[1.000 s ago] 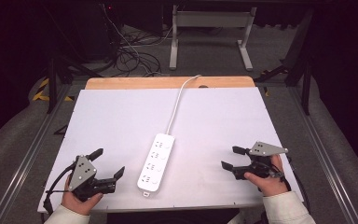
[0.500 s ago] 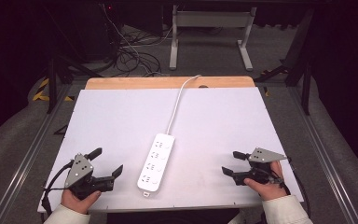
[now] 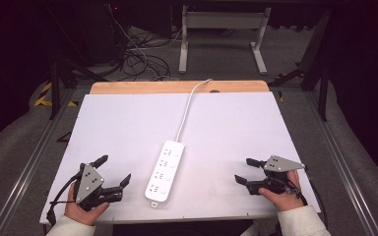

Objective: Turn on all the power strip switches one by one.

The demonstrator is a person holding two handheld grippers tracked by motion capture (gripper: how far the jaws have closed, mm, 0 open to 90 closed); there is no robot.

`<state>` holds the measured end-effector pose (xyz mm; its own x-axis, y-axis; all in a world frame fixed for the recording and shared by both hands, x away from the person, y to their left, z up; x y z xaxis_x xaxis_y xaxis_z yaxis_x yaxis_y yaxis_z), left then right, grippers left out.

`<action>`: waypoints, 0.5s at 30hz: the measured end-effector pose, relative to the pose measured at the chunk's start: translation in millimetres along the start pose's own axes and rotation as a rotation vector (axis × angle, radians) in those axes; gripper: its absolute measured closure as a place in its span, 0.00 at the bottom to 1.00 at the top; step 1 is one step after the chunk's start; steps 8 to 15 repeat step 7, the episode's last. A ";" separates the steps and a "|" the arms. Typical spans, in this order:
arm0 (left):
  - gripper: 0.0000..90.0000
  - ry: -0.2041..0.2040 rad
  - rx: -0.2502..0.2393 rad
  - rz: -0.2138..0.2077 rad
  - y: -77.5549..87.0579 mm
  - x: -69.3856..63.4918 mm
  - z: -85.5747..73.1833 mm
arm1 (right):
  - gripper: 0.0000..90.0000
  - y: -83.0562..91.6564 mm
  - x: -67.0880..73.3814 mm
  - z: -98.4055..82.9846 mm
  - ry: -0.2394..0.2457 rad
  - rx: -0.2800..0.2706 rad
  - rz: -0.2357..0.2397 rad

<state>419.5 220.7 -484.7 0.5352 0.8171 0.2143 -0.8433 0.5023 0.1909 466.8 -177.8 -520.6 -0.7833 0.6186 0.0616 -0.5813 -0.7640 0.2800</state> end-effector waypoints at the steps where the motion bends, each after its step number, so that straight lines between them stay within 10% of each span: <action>1: 0.11 0.005 0.001 -0.002 0.0 -0.5 0.0 | 0.25 0.0 0.0 0.2 -0.001 -0.001 -0.001; 15: 0.12 0.048 -0.004 -0.012 1.2 1.2 0.0 | 0.27 0.0 1.3 0.4 0.007 0.001 -0.002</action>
Point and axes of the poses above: each handheld gripper's, and its own axes: y roughly backward along the jaws, z roughly out of its top, x roughly to its left, the point moved 9 cm from there along -y, roughly forward along the jaws, and after that the axes turned 10 degrees about -x, right-handed, at the moved point
